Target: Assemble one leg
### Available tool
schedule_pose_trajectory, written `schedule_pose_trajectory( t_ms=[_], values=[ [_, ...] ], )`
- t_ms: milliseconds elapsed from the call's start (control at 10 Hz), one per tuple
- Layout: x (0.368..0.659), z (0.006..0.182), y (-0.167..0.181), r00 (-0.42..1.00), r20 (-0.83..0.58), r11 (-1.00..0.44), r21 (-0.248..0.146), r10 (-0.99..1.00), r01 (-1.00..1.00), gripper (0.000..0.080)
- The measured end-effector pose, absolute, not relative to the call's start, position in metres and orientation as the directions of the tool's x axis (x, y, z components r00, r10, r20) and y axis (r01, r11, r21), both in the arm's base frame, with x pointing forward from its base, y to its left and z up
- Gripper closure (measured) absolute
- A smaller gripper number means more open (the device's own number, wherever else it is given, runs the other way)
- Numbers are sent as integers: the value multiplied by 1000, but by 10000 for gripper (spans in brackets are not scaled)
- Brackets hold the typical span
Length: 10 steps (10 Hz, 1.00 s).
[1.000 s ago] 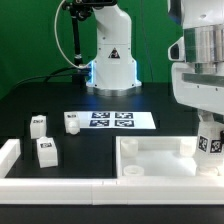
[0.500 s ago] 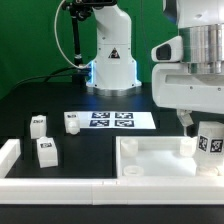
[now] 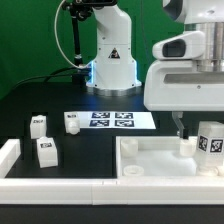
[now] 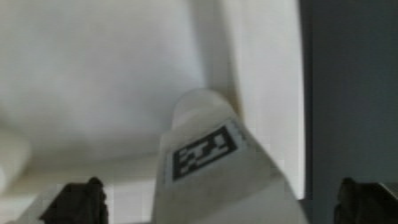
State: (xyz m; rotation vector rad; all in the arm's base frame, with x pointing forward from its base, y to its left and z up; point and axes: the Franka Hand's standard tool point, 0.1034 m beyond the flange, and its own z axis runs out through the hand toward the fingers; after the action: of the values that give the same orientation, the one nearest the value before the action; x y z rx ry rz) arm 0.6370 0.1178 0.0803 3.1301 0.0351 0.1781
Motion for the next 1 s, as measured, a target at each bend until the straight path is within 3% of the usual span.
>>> schedule_pose_trajectory(
  t_ms=[200,400,500,900,1000],
  values=[
    [637,78,119,992,118,-999,9,46,46,150],
    [637,78,119,993,118,-1000,4,5,4,422],
    [637,78,118,988,117,-995,-8,-101,-100,512],
    [642,77,114,905,93,-910,-47,-415,-412,512],
    [644,76,110,828,75,-831,-81,-555,-550,512]
  ],
)
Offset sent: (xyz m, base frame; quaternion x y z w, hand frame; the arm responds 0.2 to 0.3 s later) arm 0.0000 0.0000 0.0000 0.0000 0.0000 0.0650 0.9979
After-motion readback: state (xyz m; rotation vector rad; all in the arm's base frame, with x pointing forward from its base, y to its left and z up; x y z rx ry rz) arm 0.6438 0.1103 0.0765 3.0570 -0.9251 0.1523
